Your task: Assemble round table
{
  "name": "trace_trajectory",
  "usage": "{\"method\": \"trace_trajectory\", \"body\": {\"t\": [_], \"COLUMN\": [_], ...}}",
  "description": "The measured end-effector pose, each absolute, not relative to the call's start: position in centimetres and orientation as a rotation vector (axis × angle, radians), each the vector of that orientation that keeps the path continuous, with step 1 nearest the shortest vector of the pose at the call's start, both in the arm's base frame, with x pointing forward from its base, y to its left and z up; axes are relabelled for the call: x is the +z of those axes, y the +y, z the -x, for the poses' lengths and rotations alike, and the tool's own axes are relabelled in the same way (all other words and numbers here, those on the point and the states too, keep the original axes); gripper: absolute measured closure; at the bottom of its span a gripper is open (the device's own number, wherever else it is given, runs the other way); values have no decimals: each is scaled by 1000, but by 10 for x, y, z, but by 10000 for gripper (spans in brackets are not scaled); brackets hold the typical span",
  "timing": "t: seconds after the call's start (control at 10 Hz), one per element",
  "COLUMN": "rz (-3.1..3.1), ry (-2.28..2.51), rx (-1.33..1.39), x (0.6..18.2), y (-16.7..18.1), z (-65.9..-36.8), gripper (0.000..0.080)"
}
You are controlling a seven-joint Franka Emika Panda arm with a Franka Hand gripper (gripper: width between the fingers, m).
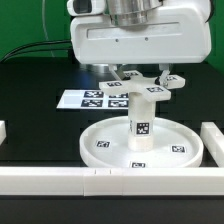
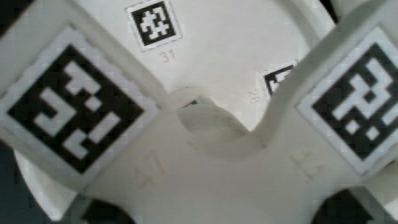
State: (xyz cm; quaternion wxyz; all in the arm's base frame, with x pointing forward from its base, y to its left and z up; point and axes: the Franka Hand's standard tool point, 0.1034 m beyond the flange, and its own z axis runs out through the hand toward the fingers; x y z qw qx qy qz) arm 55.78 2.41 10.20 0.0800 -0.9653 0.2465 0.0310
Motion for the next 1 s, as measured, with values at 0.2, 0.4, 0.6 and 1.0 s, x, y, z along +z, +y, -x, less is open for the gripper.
{"method": "trace_trajectory", "body": {"t": [0.2, 0.4, 0.6, 1.0], "rz": [2887, 2884, 2853, 2515], "ry": [737, 751, 857, 1582], "rx": [93, 94, 77, 112], "x": [102, 102, 102, 101], "y": [24, 24, 24, 29], "z": [-558, -558, -559, -559], "gripper": [346, 346, 346, 346]}}
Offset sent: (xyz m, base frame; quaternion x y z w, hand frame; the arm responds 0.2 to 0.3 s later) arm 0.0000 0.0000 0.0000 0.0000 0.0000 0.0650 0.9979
